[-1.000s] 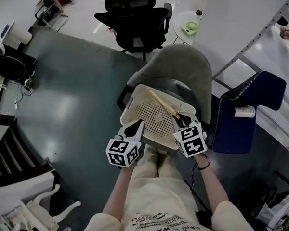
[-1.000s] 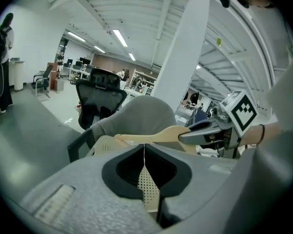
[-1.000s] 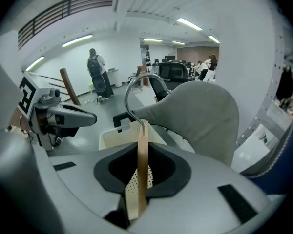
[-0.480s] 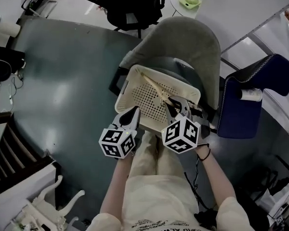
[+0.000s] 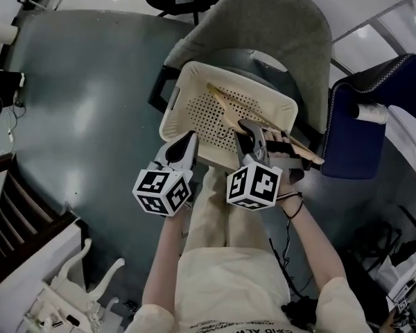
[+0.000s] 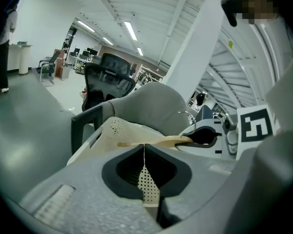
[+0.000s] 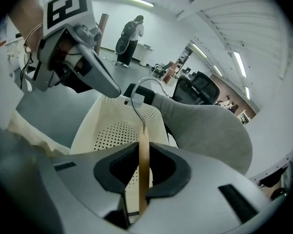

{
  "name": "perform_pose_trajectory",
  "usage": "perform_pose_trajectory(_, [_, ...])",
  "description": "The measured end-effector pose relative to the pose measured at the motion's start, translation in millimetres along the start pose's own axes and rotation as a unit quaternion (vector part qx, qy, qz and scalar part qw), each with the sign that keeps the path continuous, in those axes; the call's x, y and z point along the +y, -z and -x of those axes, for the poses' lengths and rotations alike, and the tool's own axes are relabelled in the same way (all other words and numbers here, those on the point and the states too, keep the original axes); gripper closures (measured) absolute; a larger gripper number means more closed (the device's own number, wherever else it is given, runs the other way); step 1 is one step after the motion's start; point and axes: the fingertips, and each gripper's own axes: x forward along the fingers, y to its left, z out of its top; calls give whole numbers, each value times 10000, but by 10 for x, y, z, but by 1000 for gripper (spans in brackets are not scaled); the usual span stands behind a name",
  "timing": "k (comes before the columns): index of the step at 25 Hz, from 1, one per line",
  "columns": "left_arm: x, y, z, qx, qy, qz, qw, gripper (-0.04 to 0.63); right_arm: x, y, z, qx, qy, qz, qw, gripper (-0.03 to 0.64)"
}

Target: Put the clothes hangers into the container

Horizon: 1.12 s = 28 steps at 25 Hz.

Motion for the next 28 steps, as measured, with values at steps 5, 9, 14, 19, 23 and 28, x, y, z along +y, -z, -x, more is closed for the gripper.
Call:
perform_pose_trajectory(5, [73, 96, 34, -29, -53, 91, 9999, 572, 76, -9, -93, -95, 181, 107, 9997, 560])
perform_pose_trajectory(9, [132, 164, 65, -51, -80, 168, 9998, 572, 141, -71, -164, -194, 328, 247, 9990, 560])
perform_pose_trajectory(14, [201, 231, 105, -60, -114, 230, 9997, 572, 297, -115, -211, -295, 350, 454, 9979, 557])
perform_pose_trajectory(19, [275, 286, 142, -41, -159, 268, 9995, 572, 492, -85, -247, -345, 135, 477, 9982, 543])
perform_pose_trajectory(23, [320, 313, 182, -37, -197, 295, 9994, 572, 634, -50, -262, -333, -17, 526, 9981, 529])
perform_pose_trajectory(28, [354, 326, 174, -47, -198, 326, 9993, 572, 739, -21, -313, -343, -254, 483, 9979, 512])
